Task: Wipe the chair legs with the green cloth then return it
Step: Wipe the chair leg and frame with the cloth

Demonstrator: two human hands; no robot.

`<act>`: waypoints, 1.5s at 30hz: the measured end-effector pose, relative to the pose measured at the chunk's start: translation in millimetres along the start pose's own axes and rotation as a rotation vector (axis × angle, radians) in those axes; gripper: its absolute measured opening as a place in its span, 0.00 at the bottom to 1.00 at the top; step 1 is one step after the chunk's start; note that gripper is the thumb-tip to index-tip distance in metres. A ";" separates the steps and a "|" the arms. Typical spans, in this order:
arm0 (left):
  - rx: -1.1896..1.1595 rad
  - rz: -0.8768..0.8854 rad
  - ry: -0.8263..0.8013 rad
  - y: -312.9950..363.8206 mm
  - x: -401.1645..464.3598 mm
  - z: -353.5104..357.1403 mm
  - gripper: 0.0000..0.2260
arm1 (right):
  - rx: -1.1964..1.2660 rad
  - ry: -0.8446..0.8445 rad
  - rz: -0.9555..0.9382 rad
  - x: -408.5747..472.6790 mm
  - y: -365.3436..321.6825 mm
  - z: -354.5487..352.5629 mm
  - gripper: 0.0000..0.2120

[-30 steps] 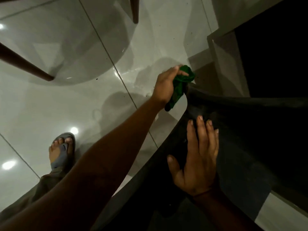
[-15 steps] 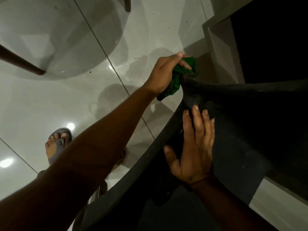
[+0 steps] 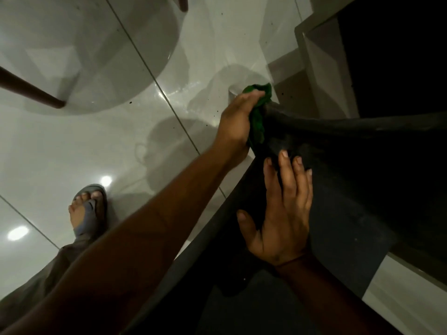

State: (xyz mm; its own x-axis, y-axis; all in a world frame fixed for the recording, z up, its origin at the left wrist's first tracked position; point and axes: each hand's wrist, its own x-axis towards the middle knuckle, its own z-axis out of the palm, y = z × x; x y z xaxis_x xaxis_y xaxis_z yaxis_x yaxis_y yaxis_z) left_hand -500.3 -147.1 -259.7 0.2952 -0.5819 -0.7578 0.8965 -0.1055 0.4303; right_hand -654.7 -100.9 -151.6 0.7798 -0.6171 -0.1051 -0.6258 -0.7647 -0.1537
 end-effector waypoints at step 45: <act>0.157 -0.161 0.204 6.4 107.0 -7.9 0.17 | 0.022 0.010 0.010 0.8 -0.3 2.1 0.39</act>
State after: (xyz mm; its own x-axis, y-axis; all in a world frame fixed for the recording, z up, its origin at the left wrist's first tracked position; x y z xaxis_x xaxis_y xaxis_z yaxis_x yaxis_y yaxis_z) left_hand -460.4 -203.6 -341.9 0.2279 -0.3754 -0.8984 0.8798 -0.3159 0.3551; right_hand -653.9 -100.8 -153.7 0.7736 -0.6263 -0.0964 -0.6327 -0.7545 -0.1746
